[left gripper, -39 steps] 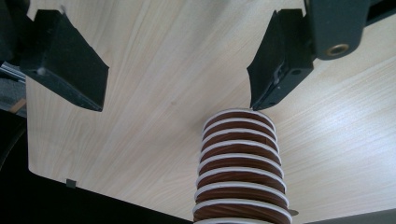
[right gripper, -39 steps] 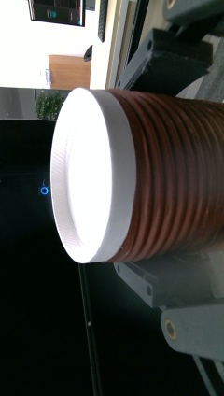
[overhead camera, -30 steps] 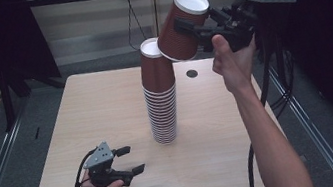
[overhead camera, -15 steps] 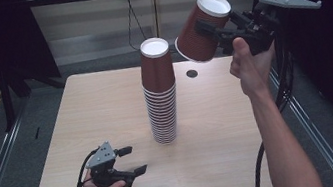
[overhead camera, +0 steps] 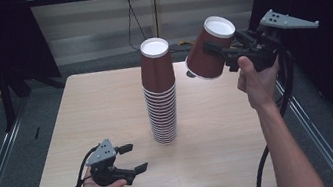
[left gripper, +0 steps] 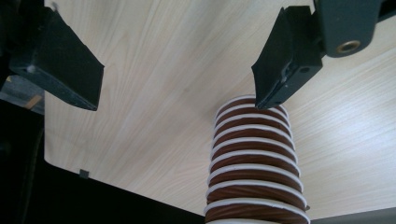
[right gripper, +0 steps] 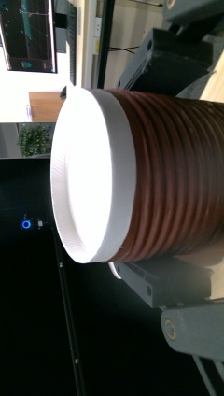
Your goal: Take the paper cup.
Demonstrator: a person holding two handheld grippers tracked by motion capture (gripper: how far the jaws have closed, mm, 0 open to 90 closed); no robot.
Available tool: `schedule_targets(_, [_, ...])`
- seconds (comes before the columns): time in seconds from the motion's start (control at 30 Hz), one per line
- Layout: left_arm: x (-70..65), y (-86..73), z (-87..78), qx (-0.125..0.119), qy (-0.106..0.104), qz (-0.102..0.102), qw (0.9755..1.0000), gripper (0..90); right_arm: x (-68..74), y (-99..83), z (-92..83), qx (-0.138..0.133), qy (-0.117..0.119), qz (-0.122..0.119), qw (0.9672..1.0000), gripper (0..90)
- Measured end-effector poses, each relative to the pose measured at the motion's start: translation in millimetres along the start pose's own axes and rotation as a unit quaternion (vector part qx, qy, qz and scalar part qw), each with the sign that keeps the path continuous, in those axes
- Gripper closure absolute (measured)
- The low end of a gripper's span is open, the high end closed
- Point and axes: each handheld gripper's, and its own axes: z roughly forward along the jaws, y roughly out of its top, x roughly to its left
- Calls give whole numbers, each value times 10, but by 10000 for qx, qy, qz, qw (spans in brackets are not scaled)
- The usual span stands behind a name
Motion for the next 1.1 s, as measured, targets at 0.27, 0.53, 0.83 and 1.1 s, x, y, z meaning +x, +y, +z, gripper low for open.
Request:
schedule_targets(0.27, [1,50,17,-2,-29,16,10000,162,16,-173,-14,156,72,37,9998,223])
schedule_targets(0.53, [-30,126,46,-24,-80,144,9999,161,116,-454,-9,450,123,51,9989,223])
schedule_targets(0.83, [-110,173,93,-50,-198,209,9996,164,172,-779,-30,666,224,167,9974,224])
schedule_targets(1.1, [-134,292,143,-113,-292,303,9990,160,244,-966,-5,840,325,195,9957,225])
